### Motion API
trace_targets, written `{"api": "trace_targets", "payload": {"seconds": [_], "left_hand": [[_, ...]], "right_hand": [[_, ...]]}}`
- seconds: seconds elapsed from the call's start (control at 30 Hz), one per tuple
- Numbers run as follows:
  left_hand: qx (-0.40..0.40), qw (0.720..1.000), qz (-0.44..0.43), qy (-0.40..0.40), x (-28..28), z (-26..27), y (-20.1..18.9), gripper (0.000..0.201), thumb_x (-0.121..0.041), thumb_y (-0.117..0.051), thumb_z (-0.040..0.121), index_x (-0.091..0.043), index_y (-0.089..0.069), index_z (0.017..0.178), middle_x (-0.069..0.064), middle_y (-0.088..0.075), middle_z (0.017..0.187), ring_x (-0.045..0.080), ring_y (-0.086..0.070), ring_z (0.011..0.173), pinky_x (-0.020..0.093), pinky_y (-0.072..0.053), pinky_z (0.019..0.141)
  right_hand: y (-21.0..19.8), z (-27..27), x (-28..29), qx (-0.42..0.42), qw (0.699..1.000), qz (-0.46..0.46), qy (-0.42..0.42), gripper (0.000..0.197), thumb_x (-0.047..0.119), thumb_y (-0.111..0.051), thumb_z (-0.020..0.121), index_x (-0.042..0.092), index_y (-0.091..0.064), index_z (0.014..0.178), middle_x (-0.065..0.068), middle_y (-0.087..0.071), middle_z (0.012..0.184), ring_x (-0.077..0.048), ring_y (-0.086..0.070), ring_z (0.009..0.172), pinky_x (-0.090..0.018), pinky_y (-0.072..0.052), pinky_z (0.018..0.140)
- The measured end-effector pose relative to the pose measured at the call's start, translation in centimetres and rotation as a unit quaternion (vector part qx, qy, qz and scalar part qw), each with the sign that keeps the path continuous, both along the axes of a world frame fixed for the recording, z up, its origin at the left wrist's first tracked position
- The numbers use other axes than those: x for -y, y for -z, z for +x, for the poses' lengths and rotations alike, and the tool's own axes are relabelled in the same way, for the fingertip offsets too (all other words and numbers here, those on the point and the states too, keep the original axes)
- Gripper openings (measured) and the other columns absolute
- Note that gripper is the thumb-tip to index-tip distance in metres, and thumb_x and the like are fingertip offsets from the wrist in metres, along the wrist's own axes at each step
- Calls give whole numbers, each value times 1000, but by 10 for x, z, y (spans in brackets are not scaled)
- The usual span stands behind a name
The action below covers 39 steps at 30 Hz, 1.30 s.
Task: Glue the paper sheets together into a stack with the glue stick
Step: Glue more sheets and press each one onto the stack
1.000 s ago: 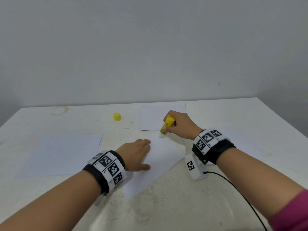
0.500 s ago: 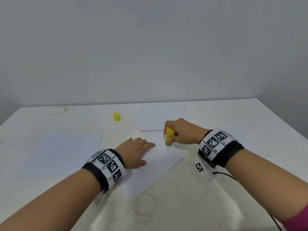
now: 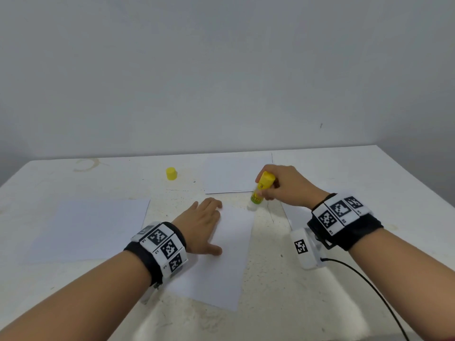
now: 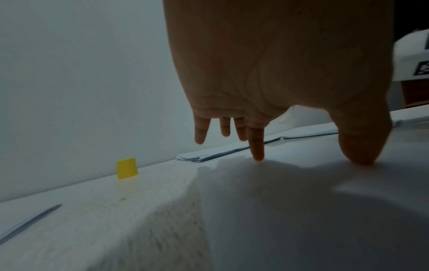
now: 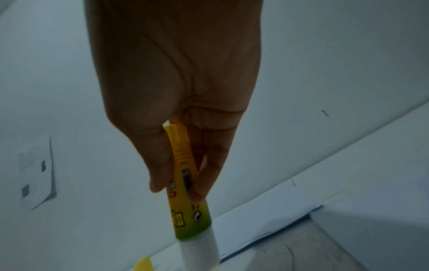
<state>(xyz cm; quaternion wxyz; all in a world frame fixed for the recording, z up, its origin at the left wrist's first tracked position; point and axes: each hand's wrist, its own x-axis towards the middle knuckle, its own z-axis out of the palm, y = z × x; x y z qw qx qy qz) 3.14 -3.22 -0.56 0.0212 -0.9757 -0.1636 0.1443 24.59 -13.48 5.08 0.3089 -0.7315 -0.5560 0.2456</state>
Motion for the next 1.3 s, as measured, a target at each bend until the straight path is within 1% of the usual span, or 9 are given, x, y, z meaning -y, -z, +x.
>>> {"api": "trace_targets", "payload": {"seconds": [0.1, 0.23, 0.33, 0.53, 0.77, 0.9, 1.1, 1.2, 1.3], "left_hand": [[-11, 998, -56, -4, 2, -3, -1, 70, -57, -51, 90, -16, -29, 142, 0, -13, 158, 21, -26, 140, 42, -17, 116], [-19, 999, -29, -32, -3, -5, -8, 62, -51, -46, 94, -18, -33, 145, 2, -36, 144, 21, -42, 125, 35, -38, 100], [-28, 998, 7, -58, -5, -7, -10, 64, -57, -49, 91, -17, -37, 140, 4, -41, 134, 21, -44, 118, 33, -39, 92], [-2, 993, -12, -117, 1, -8, 3, 63, -60, -46, 90, -15, -40, 132, 5, -45, 132, 22, -45, 116, 34, -40, 91], [14, 989, -43, -139, -10, -12, 3, 54, -49, -46, 95, -14, -40, 135, 3, -46, 129, 21, -44, 117, 35, -42, 93], [14, 988, -76, -132, -21, -14, 3, 61, -43, -52, 94, -18, -32, 145, 1, -34, 142, 20, -36, 127, 35, -39, 101], [5, 991, -85, -107, -31, -19, 8, 66, -47, -54, 92, -20, -29, 147, -2, -3, 159, 19, -5, 145, 39, -29, 113], [-33, 990, -87, -104, -34, -19, 7, 63, -41, -46, 98, -19, -19, 151, -6, -3, 161, 16, 1, 148, 40, -19, 118], [-32, 990, -96, -103, -38, -22, 5, 59, -29, -45, 99, -24, -17, 152, -10, -6, 160, 15, -1, 148, 40, -18, 118]], "right_hand": [[3, -3, -9, -12, 999, 20, 22, 20, 9, -73, 81, 12, -61, 97, 0, -65, 83, -8, -64, 63, -15, -53, 61], [11, -11, -21, -2, 1000, 17, 18, 21, 10, -74, 80, 15, -60, 96, -3, -64, 87, -14, -63, 71, -27, -56, 70], [16, -17, -33, 2, 1000, 16, 13, 22, 11, -74, 80, 18, -59, 94, -2, -63, 88, -21, -63, 80, -33, -56, 78], [26, -42, -58, 22, 999, 20, -17, 23, 13, -71, 82, 14, -61, 102, 12, -53, 80, 1, -49, 70, -10, -37, 59], [31, -57, -71, 68, 994, -34, -74, 27, 15, -68, 86, 13, -57, 111, 1, -56, 91, -15, -51, 82, -22, -39, 69], [22, -43, -57, 134, 980, -81, -121, 28, 16, -68, 86, 15, -57, 112, -3, -57, 99, -16, -51, 86, -25, -40, 74], [15, -16, -18, 166, 967, -120, -149, 25, 21, -71, 85, 21, -58, 106, 11, -52, 83, -7, -52, 75, -18, -40, 62], [12, -8, -2, 171, 963, -131, -161, 23, 22, -72, 83, 26, -56, 99, 14, -54, 81, 2, -50, 70, -19, -44, 64], [9, -1, 12, 166, 960, -151, -168, 23, 21, -73, 83, 29, -55, 94, 13, -57, 82, 0, -53, 70, -21, -47, 67]]}}
